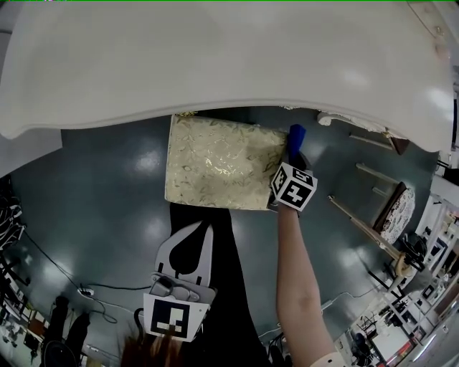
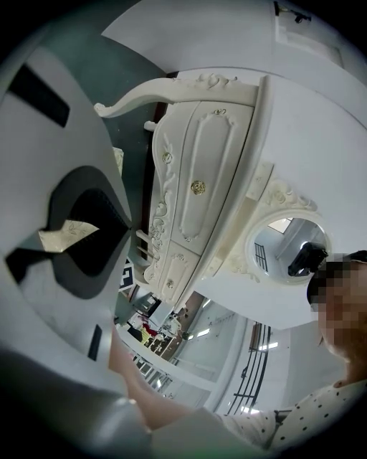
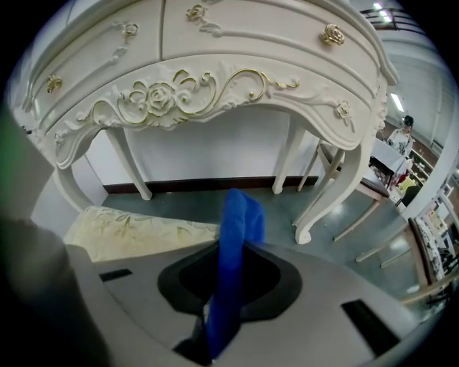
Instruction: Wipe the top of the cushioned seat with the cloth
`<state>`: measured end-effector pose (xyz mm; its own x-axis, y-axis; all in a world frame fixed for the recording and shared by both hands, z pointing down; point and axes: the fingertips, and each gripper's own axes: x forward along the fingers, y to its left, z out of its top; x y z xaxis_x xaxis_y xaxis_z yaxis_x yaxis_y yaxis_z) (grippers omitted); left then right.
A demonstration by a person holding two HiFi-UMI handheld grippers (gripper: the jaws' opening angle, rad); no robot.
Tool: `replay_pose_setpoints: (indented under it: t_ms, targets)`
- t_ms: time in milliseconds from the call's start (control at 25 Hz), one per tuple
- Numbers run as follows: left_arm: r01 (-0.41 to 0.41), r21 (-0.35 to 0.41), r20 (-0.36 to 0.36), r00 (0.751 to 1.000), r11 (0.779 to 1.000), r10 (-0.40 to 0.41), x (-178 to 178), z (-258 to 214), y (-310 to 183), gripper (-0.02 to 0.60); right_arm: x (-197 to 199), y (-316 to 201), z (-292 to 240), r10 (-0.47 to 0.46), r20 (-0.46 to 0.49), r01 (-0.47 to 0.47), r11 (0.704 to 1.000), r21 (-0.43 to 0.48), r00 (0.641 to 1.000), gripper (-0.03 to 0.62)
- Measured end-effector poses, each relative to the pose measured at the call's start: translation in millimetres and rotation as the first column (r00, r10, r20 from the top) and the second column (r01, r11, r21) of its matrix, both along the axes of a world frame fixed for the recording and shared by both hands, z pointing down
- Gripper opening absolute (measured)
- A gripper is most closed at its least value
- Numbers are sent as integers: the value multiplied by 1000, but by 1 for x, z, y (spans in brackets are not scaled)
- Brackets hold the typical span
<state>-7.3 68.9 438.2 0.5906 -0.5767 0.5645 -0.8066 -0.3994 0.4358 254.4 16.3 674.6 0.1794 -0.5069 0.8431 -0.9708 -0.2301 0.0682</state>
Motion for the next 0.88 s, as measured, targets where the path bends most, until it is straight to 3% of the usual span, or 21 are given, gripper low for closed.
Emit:
replay_pose_setpoints:
  t_ms: [560,880]
  targets:
    - [-18,37,0,1000,999,18,-1,-5,-14,-2,-27,-6,-8,4,29,-5,1000,24,1000,61]
    - [-48,35,78,996,998,45,-3,28,-12,-2,-52,-13,-11,-49,52,46,997,55,997,61]
